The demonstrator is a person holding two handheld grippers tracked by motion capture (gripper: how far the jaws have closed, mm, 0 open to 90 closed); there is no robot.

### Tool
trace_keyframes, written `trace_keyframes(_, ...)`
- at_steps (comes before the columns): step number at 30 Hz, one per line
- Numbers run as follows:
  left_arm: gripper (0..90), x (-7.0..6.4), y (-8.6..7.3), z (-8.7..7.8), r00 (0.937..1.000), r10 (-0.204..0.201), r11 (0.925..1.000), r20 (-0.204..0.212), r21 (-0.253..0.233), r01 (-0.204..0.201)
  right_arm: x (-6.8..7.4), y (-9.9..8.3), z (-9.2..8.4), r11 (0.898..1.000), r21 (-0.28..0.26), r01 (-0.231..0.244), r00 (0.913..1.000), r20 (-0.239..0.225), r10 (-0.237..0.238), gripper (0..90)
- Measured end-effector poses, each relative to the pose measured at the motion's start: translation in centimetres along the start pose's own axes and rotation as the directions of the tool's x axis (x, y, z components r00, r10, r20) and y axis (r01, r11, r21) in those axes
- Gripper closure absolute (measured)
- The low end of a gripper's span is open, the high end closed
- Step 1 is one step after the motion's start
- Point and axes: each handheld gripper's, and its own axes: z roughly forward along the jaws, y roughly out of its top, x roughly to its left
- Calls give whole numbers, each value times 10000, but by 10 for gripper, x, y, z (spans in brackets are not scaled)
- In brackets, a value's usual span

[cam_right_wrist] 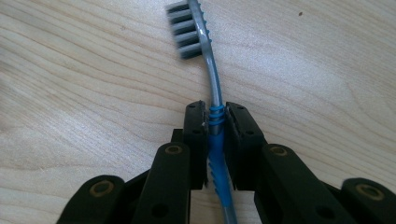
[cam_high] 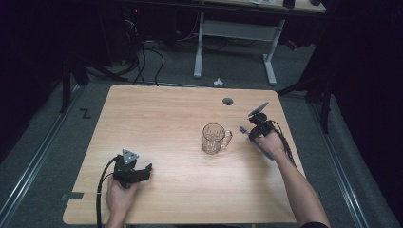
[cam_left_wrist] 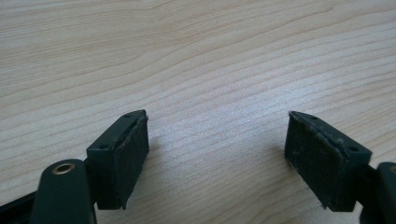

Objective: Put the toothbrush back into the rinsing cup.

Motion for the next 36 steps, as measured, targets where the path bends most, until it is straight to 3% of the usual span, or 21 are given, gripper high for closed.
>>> trace_keyframes(20, 224, 0, 0, 0, 10000, 4, 10000, 0, 2, -4, -2, -7, -34, 9913, -1316, -1, 9996, -290, -38, 795)
trace_keyframes(28, 224, 0, 0, 0, 10000, 5, 10000, 0, 2, -5, -3, -15, -53, 9787, -2053, 25, 9988, -474, -125, 795)
trace_keyframes(36, 223, 0, 0, 0, 10000, 9, 10000, -2, 4, -9, -3, -25, -70, 9589, -2838, -53, 9960, -868, -202, 796)
